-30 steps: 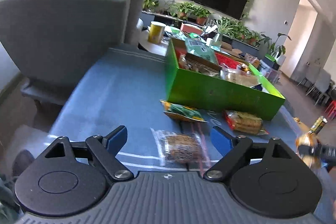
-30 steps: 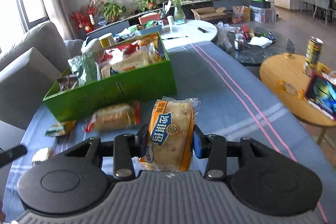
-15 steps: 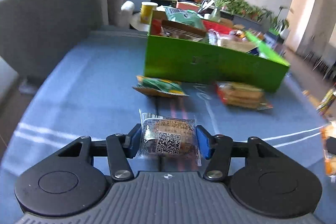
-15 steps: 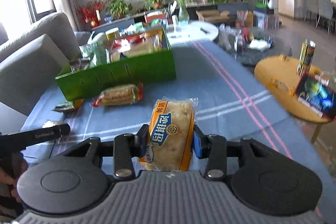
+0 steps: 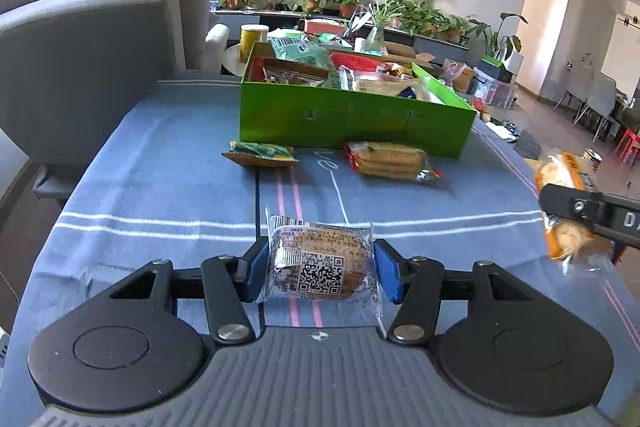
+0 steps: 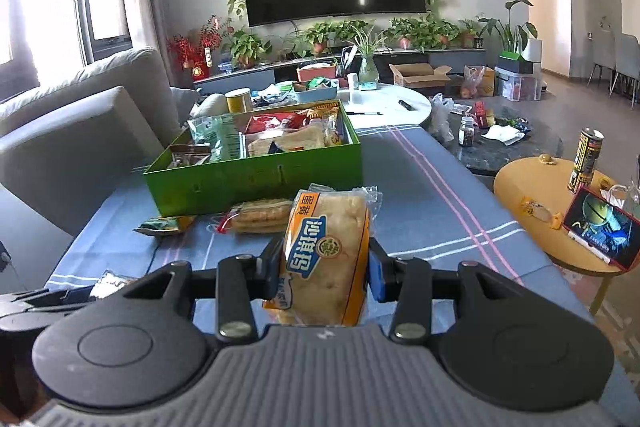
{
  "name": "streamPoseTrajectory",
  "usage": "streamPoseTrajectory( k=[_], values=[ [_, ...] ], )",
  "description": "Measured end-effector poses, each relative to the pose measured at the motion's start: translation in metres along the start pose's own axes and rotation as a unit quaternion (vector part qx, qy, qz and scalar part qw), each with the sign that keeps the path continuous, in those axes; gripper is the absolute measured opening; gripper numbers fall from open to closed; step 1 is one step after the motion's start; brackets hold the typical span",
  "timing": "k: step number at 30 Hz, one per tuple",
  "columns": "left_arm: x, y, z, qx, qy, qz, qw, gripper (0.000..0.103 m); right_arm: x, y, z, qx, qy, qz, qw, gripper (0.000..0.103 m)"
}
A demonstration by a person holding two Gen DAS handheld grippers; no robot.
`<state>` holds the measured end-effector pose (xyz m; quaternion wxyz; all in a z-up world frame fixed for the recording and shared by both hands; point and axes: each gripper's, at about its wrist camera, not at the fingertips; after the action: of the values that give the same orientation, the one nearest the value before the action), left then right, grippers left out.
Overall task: Organize snacks
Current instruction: 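Carry the clear cookie bag with the left gripper while the right carries the bread bag toward the box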
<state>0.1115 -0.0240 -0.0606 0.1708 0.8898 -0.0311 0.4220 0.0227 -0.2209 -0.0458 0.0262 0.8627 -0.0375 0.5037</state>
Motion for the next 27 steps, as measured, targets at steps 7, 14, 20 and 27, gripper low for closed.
streamPoseTrajectory(
  k=[7,14,20,27],
  values=[
    [-0.006,0.009,-0.022,0.014,0.03,0.014,0.9994,0.052,-0.007,-0.001,-0.005,0.014,-0.01,0.009,1.0,0.088],
    [-0.007,0.012,-0.037,0.012,0.045,0.003,0.9989,0.052,-0.009,-0.006,-0.004,0.028,-0.019,0.01,0.999,0.088],
    [-0.013,0.007,-0.03,0.015,0.03,-0.015,0.9993,0.053,-0.01,-0.016,0.004,0.043,-0.031,0.003,0.999,0.088],
    [-0.016,0.005,-0.02,0.026,0.023,-0.011,0.9993,0.053,-0.011,-0.023,0.012,0.048,-0.045,-0.004,0.998,0.088]
  ],
)
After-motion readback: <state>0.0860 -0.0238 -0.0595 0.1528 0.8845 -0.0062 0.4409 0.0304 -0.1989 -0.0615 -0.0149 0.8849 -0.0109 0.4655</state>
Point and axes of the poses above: each gripper's, at about its wrist camera, not at the fingertips, and z roughly the way its jaws point, y to its right, x to its top, and after that the axes turned 9 degrees about -z, right-handed
